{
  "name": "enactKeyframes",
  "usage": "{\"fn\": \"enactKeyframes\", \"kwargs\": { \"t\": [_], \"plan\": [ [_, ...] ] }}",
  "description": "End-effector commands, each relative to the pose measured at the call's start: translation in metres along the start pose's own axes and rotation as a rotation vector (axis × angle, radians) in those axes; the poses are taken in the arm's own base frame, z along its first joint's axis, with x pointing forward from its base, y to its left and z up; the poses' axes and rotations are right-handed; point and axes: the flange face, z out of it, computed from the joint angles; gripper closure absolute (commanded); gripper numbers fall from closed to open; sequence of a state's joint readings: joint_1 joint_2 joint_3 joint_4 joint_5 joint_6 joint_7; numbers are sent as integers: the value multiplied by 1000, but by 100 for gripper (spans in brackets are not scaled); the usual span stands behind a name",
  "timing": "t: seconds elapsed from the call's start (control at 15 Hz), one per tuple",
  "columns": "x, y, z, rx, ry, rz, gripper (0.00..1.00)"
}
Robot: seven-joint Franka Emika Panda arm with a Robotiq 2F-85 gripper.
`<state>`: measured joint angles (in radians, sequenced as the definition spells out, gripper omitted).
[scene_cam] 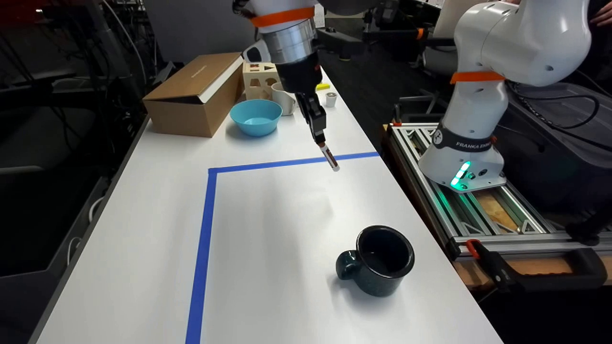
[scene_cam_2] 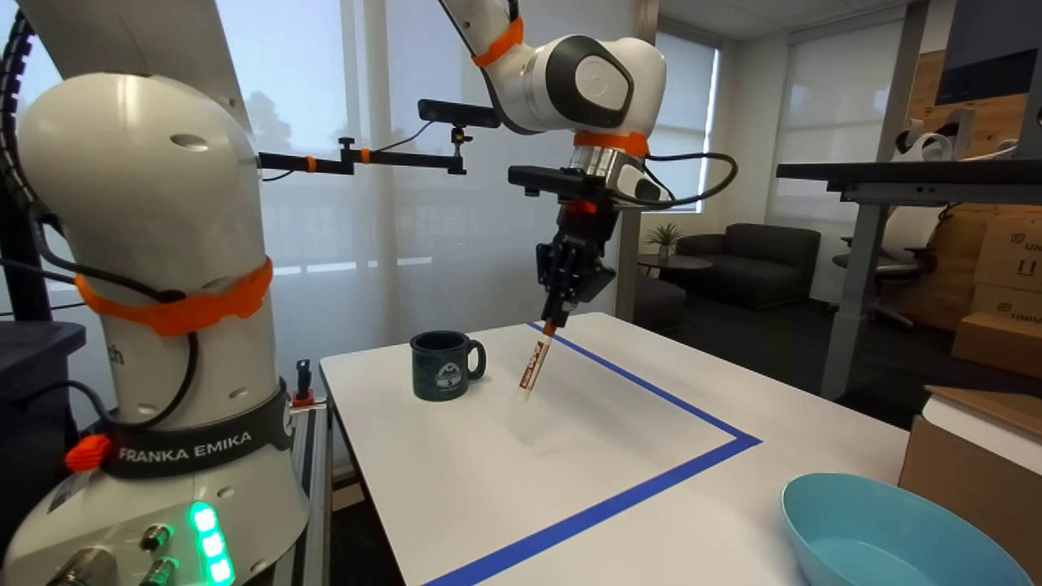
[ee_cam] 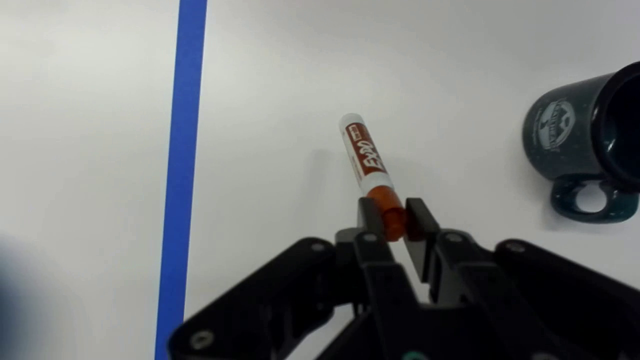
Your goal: Remove the marker from the cup and place it on the table
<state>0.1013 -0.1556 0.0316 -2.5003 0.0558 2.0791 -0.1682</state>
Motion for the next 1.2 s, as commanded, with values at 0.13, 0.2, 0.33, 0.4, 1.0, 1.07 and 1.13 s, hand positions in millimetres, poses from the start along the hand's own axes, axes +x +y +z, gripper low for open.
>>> {"fn": "enactKeyframes", "kwargs": {
  "t": [0.13,0.2,0.33,0.4,1.0,1.07,1.13],
  "plan": [
    [37,51,17,89,15,-51,95],
    [43,56,21,103,8,-61,95],
    [56,65,29,124,-5,-80,95],
    [62,68,32,130,-12,-88,95],
    [111,74,64,153,-81,-133,95],
    [116,72,68,150,-90,-138,95],
    [120,71,71,144,-99,-144,95]
  ]
}}
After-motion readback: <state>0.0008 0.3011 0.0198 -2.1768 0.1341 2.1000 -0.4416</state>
